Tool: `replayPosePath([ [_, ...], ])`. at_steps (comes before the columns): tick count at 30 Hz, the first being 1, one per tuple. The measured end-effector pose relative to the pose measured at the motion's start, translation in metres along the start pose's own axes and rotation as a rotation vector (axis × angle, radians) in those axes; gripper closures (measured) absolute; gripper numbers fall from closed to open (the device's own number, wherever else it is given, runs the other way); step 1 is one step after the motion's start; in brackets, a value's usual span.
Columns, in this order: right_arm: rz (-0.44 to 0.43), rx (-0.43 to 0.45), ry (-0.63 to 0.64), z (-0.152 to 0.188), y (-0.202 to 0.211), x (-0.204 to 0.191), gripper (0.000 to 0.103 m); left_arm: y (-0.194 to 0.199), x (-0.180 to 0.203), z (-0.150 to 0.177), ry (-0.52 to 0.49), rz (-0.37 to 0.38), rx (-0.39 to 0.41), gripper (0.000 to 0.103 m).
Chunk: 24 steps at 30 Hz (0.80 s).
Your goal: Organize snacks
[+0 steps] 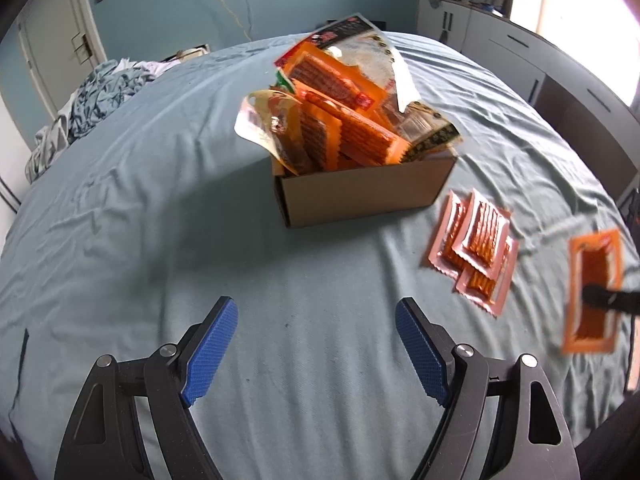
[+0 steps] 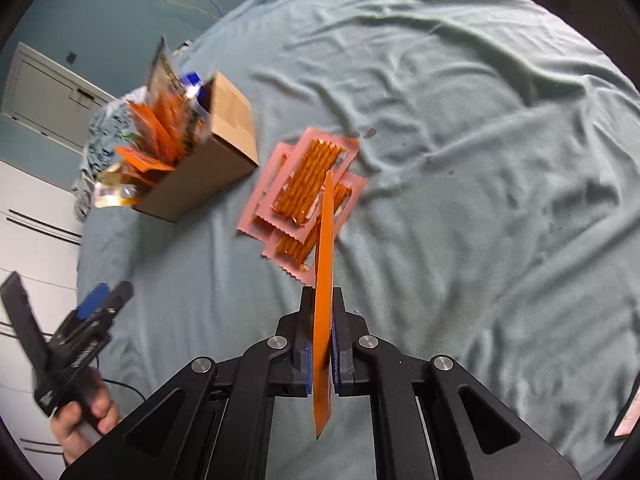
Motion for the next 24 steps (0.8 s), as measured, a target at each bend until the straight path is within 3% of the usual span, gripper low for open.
replayPosePath([
  [6,0.035,-0.015,-0.080,-0.006,-0.019,0.021,0.098,-0.014,0.030,0.012,-0.106,0.012,-0.056,0.021],
  [10,0.007,-0.041,-0.113,-0.014,-0.034,0.022,0.098,-0.021,0.058,0.015,-0.194,0.049,-0.082,0.021],
  [15,-0.035,-0.067,-0.143,-0.021,-0.050,0.023,0.098,-0.033,0.095,0.012,-0.303,0.089,-0.099,0.005],
  [18,-0.059,-0.044,-0.154,-0.028,-0.046,0.029,0.098,-0.044,0.117,-0.001,-0.353,0.092,-0.088,0.002],
  [24,-0.083,-0.042,-0.208,-0.031,-0.047,0.044,0.098,-0.090,0.143,-0.041,-0.333,0.115,-0.126,0.001],
])
Point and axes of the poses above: each gripper's, at about its wrist camera, not at the fingertips, and y roughly against the way its jaws point, x to its right, z to its underside, the point moved 5 cm from there along -y, roughly the way its jaws point, and after that the axes turned 10 degrees about z, right-handed, at the moved point
